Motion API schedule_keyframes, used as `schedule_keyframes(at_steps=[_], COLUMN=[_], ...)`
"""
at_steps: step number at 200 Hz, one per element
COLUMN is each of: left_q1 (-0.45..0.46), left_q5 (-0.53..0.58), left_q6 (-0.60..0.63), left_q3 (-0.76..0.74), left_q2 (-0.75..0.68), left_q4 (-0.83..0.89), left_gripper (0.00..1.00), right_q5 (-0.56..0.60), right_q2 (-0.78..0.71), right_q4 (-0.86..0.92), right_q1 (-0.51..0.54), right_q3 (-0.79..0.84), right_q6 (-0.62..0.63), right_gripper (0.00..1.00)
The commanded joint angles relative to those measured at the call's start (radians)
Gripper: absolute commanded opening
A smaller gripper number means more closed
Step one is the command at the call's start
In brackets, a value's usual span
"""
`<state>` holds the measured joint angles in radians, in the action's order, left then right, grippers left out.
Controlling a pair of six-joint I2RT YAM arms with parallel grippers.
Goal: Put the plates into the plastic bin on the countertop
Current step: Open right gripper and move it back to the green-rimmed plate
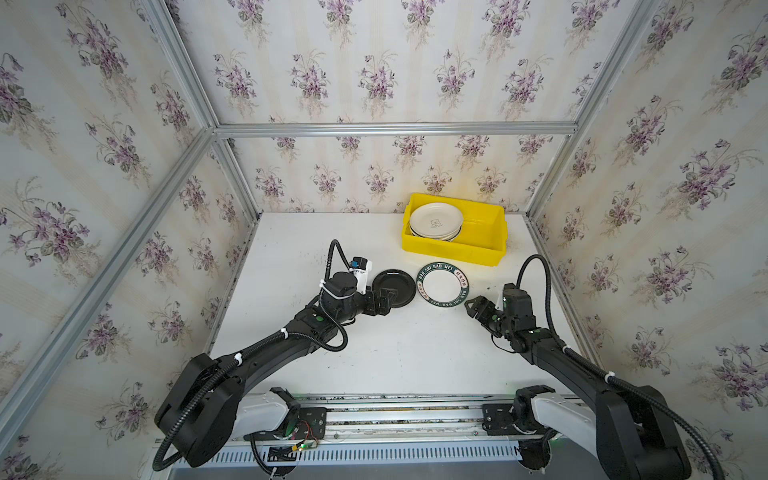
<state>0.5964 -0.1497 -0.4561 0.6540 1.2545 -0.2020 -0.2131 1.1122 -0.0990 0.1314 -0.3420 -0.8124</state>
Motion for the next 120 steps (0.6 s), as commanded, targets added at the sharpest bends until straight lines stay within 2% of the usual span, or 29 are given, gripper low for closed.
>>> schedule_keyframes(at_steps=[1,26,62,95,120], left_q1=[-0.001,-0.004,-0.010,-0.016,-0.020], left_q5=[-0.014,-0.028,-0.025,-0.044,-0.053], left_q6=[-0.012,-0.021,-0.027,-0.029,-0.033], left_q3=[0.001,-0.005,-0.010,-0.005,-0.004], left_q2=[0.006,0.005,0.004,0.019,0.028], left_q4=[-0.037,-0.050,-0.054,-0.062,-0.061], left_gripper=[0.99,0.99,0.99,0.99,0.99], right_q5=[-0.043,-0.089,-0.100,-0.115,-0.108], right_q2=[0.074,0.198,0.351,0.457,0.496], right_q4=[-0.210,-0.339,-0.485,-0.578,-0.593], right_q1=[0.000,0.000,0.000,0.001,0.000], right_q3=[0.011,0.013,0.007,-0.019,-0.036], right_q6=[-0.089,-0.129,-0.161,-0.171,-0.172], right_gripper=[0.80,0.76,0.68,0.51,0.44])
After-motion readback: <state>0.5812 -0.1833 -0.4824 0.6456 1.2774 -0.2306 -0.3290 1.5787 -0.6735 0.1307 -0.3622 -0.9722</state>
